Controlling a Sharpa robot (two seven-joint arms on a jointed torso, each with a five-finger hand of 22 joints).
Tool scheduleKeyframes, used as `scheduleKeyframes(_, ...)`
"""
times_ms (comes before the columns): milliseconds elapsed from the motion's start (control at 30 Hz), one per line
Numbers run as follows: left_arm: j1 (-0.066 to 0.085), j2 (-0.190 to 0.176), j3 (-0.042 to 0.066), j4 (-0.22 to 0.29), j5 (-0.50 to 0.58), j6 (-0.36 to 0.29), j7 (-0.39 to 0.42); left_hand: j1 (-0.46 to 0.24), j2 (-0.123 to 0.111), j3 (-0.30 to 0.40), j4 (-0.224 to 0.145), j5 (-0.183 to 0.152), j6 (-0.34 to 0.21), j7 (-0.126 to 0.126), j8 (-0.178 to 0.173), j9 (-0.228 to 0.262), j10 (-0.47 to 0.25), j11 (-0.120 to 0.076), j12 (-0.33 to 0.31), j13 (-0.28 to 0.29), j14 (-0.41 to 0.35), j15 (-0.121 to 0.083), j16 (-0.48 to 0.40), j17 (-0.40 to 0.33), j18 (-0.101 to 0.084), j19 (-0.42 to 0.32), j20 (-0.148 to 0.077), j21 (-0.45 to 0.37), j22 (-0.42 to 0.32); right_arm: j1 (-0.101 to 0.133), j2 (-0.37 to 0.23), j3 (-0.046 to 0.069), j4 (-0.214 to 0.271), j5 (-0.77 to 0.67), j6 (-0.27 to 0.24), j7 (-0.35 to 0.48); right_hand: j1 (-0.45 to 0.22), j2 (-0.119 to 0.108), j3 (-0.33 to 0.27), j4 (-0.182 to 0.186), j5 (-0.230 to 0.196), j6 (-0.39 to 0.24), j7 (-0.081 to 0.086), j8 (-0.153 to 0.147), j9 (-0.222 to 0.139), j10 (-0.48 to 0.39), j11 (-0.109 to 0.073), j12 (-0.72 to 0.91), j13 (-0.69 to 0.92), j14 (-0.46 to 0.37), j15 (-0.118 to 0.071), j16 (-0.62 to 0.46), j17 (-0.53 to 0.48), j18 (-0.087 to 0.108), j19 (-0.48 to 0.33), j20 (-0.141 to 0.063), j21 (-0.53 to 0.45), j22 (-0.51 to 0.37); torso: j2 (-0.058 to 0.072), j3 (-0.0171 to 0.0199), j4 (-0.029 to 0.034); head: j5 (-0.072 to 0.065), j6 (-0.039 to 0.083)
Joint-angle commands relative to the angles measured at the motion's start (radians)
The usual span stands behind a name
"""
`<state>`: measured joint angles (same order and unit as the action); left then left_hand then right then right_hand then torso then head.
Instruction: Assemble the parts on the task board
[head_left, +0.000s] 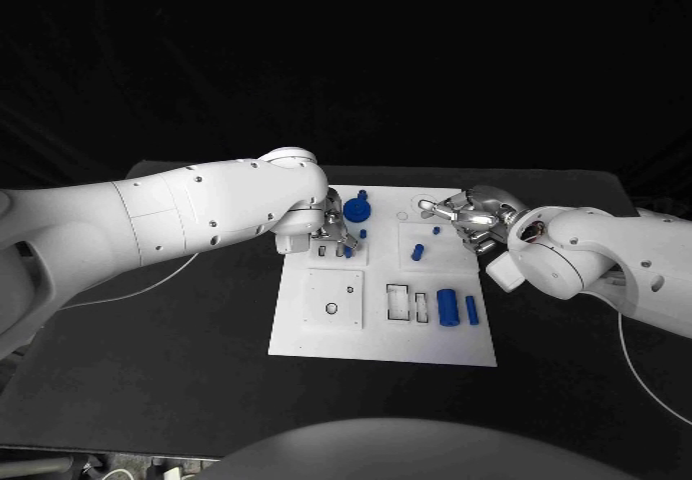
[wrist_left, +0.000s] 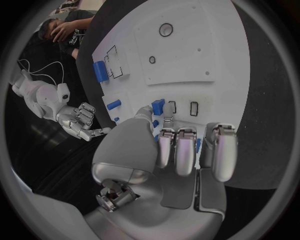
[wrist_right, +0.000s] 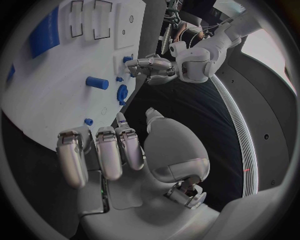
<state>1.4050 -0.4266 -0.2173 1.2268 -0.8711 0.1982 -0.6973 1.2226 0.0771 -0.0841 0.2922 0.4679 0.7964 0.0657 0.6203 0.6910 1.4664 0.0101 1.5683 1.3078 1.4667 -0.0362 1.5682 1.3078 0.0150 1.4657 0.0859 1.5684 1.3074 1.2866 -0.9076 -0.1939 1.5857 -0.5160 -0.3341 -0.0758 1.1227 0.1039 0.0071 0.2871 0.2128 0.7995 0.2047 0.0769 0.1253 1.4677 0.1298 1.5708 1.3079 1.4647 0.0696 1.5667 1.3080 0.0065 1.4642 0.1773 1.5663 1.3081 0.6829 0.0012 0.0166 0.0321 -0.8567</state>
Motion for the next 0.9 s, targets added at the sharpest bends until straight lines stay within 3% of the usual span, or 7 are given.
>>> scheduleKeyframes(33, 0.000, 0.003, 0.001, 0.002, 0.006, 0.024, -0.011, 0.013, -0.002, 0.009, 0.000, 0.024, 0.000, -0.005, -0.006, 0.003, 0.104, -0.006, 0.002, 0.263, 0.104, -0.006, 0.003, 0.263, -0.015, 0.105, -0.006, 0.002, 0.263, -0.001, 0.001, 0.000, 0.000, -0.007, 0.012, -0.004, 0.001, 0.011, -0.003, 0.001, -0.003, -0.008, 0.003, 0.004, 0.001, 0.103, 0.008, 0.000, 0.263, 0.106, 0.007, 0.004, 0.263, -0.007, 0.107, 0.007, 0.004, 0.263, 0.000, 0.0007, 0.0001, -0.001, -0.001)
scheduleKeyframes(333, 0.000, 0.003, 0.001, 0.002, 0.015, 0.021, -0.004, 0.035, -0.008, 0.017, -0.002, 0.035, 0.003, -0.007, -0.009, 0.006, 0.104, -0.008, 0.002, 0.263, 0.104, -0.007, 0.003, 0.263, -0.015, 0.105, -0.007, 0.002, 0.263, -0.001, 0.001, 0.000, -0.002, -0.010, 0.009, -0.008, 0.003, 0.015, -0.004, -0.001, 0.000, -0.009, 0.006, 0.005, 0.001, 0.103, 0.010, 0.000, 0.263, 0.106, 0.009, 0.004, 0.263, -0.007, 0.107, 0.008, 0.004, 0.263, 0.000, 0.0005, 0.0000, -0.003, -0.002)
scheduleKeyframes(600, 0.000, 0.002, 0.001, 0.001, 0.017, 0.007, 0.009, 0.130, -0.021, 0.065, -0.008, 0.044, 0.013, -0.014, -0.016, 0.017, 0.104, -0.015, 0.002, 0.263, 0.104, -0.013, 0.003, 0.263, -0.015, 0.105, -0.012, 0.002, 0.263, -0.002, 0.001, 0.000, -0.004, -0.010, 0.008, -0.009, 0.005, 0.017, -0.004, -0.002, 0.003, -0.010, 0.009, 0.005, 0.001, 0.103, 0.012, 0.000, 0.263, 0.106, 0.011, 0.004, 0.263, -0.007, 0.107, 0.009, 0.004, 0.263, 0.000, 0.0003, 0.0004, -0.005, -0.002)
scheduleKeyframes(900, 0.000, -0.002, 0.002, 0.001, 0.015, -0.012, 0.018, 0.210, -0.051, 0.119, -0.014, 0.053, 0.028, -0.019, -0.025, 0.025, 0.104, -0.020, 0.002, 0.263, 0.104, -0.018, 0.003, 0.263, -0.015, 0.105, -0.017, 0.002, 0.263, -0.004, -0.001, 0.000, -0.005, -0.010, 0.009, -0.011, 0.007, 0.019, -0.005, -0.003, 0.005, -0.011, 0.011, 0.005, 0.001, 0.103, 0.014, 0.000, 0.263, 0.106, 0.012, 0.004, 0.263, -0.007, 0.107, 0.010, 0.004, 0.263, 0.000, 0.0001, 0.0010, -0.007, -0.004)
